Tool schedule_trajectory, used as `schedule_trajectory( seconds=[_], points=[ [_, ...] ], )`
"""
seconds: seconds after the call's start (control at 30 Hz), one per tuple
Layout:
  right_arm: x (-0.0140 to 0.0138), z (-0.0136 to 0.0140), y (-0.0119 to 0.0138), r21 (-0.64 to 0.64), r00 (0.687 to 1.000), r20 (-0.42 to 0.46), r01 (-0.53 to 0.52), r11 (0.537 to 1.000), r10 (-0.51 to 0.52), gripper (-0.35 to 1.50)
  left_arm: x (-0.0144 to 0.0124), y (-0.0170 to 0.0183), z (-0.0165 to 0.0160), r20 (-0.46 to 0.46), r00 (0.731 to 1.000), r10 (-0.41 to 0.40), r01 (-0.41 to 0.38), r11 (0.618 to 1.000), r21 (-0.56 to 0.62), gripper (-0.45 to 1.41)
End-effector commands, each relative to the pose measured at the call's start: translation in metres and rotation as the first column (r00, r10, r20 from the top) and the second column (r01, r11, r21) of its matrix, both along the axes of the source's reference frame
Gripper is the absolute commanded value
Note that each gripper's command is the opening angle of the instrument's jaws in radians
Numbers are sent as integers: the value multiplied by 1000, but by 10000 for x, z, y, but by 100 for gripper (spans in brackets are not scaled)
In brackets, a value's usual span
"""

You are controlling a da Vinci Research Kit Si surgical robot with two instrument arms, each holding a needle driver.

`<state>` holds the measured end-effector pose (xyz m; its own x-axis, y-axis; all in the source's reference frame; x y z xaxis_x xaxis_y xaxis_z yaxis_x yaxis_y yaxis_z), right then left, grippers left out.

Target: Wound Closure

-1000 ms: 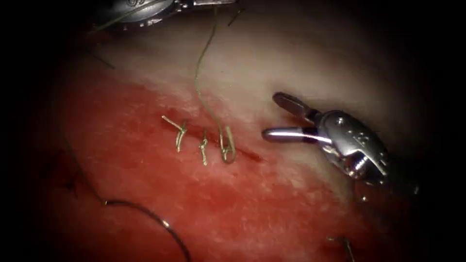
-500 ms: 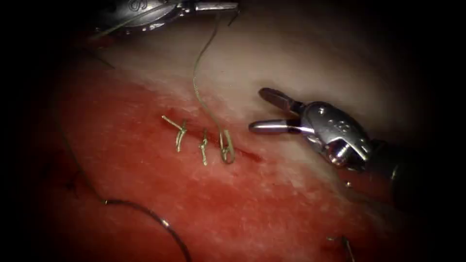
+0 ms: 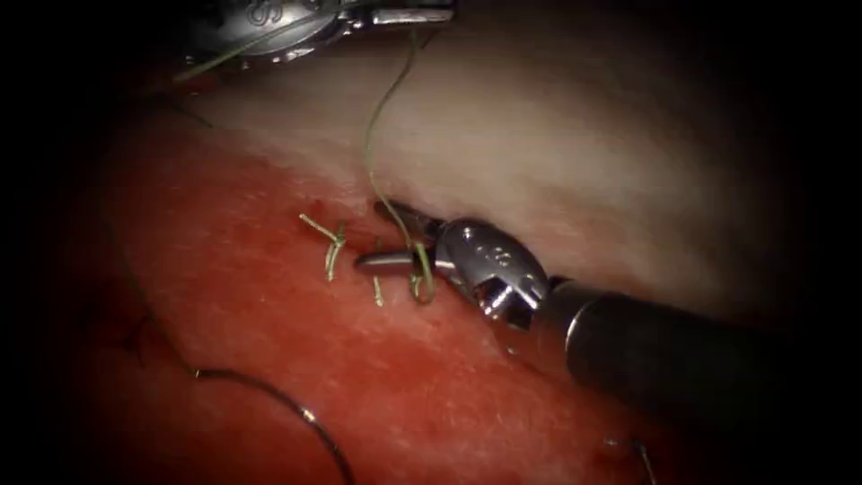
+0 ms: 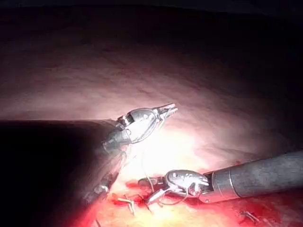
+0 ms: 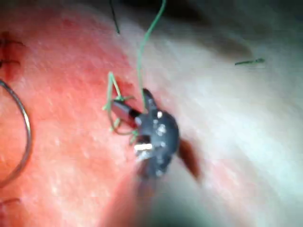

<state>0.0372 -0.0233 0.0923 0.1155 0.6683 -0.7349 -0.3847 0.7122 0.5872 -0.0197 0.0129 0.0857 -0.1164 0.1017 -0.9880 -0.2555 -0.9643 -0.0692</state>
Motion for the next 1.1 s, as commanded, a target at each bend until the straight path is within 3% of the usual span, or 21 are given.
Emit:
schedule_trajectory(
  seconds=[0.03, 0.27, 1.1],
  points=[
    [12, 7, 4, 9, 1000, -8, -3, 1000, 3, 133, -7, 2, 2, 11, 1000, 6, -6, 1000, -5, -45],
    [25, 10, 1, 23, 1000, -25, -10, 1000, 10, 131, -18, -1, -4, 24, 1000, 9, -9, 1000, -10, -45],
    [21, 28, -2, 42, 999, -42, -14, 999, 16, 131, -21, -12, -28, 37, 999, 18, -18, 1000, -7, -45]
  ],
)
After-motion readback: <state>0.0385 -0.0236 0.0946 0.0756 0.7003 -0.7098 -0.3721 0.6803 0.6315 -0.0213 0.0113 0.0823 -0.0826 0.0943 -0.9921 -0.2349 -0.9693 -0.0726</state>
